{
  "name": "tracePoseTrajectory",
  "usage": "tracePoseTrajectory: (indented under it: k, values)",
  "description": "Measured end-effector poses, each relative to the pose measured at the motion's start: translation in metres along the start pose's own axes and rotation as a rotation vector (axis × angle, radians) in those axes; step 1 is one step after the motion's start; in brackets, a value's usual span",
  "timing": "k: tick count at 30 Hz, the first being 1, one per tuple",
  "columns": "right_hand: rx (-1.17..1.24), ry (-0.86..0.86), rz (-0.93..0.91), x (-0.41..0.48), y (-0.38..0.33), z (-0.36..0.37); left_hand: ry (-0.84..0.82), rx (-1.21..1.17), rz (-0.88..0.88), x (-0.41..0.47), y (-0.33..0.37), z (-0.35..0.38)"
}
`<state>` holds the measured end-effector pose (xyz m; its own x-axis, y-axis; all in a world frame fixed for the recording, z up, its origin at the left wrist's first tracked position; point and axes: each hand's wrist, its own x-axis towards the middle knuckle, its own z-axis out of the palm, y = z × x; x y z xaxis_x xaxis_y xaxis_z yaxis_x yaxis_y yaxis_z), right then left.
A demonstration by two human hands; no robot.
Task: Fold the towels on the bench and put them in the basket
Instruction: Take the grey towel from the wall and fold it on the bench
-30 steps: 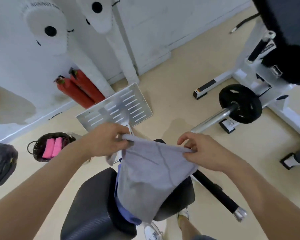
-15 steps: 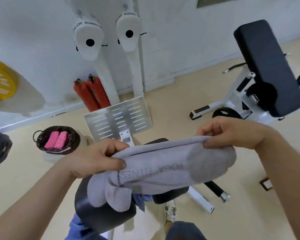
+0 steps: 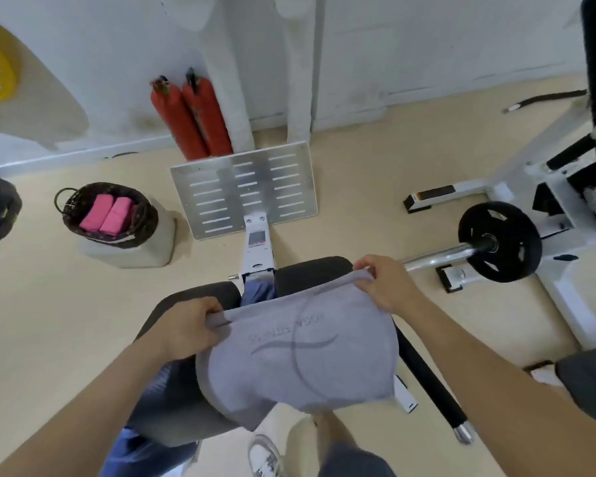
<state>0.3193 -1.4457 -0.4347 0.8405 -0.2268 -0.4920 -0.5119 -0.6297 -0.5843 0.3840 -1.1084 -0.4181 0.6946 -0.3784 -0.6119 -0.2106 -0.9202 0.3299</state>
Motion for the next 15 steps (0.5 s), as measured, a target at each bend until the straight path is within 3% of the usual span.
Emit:
tracePoseTrajectory:
  k: [3,5,8,12,15]
  values:
    - [0.204,0.016,0.103,0.013,0.008,0.004,-0.077,0.019,-0.056,0.012,-0.008,0.007]
    - [0.369,-0.043,0.173,0.017,0.014,0.000,0.050,0.078,-0.015,0.020,0.006,0.007]
    - [0.503,-0.119,0.211,0.020,0.023,-0.006,0.285,-0.129,0.121,0.041,0.072,0.011]
    - [0.579,-0.127,0.206,0.020,0.025,-0.008,0.194,-0.206,0.316,0.068,0.162,0.049]
    - [0.621,-0.111,0.207,0.019,0.026,-0.010,0.198,-0.294,0.182,0.081,0.179,0.062]
